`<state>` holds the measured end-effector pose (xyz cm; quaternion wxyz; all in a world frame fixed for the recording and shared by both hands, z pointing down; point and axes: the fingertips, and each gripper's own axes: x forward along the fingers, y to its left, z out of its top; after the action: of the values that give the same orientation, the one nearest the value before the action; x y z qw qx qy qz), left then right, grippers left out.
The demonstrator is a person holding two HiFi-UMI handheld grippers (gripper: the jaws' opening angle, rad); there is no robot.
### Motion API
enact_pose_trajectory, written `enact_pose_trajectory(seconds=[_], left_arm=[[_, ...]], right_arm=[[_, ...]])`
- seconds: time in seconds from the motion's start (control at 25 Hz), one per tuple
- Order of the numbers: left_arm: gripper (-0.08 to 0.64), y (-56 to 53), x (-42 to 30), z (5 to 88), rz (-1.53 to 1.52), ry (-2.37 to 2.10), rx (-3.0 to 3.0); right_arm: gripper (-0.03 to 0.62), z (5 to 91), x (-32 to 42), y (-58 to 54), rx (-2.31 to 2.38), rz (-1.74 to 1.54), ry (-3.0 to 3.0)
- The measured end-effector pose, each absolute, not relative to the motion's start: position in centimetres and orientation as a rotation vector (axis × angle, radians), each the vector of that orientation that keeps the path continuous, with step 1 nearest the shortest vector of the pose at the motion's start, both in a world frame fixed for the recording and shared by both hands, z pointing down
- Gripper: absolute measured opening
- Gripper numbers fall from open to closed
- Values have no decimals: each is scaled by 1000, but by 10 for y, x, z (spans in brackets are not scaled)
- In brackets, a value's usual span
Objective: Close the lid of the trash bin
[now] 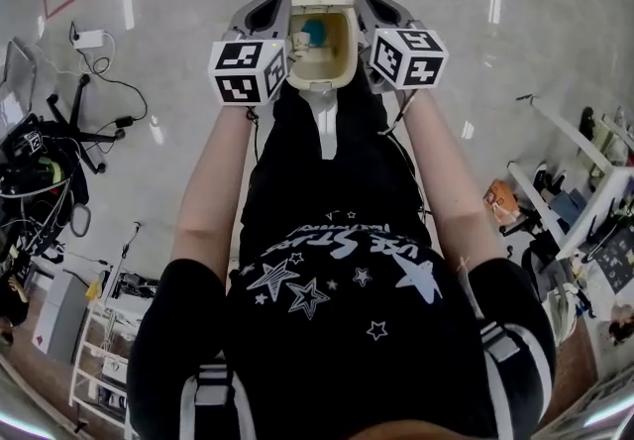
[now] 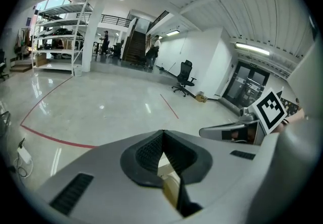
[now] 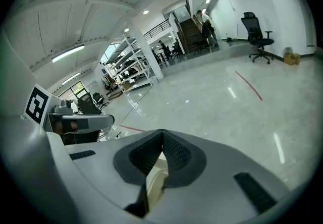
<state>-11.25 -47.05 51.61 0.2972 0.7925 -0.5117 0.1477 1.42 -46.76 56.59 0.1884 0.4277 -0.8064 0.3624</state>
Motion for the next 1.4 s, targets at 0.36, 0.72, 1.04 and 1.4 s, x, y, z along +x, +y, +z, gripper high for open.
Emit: enact_pose_trajectory(seconds=[0.36, 0.72, 1.04, 1.4], left_arm=[[11, -488, -116, 570, 464, -1323, 2078], [11, -484, -110, 594, 504, -1283, 2073], [11, -460, -106, 598, 476, -1239, 2068], [11, -405, -92, 616, 523, -1086, 2087]], right_arm=[[5, 608, 7, -480, 1187, 1015, -2220], [6, 618, 9, -471, 1190, 1017, -2220], [5, 616, 9, -450, 1181, 983, -2190], [5, 638, 3, -389, 1202, 1026, -2076]])
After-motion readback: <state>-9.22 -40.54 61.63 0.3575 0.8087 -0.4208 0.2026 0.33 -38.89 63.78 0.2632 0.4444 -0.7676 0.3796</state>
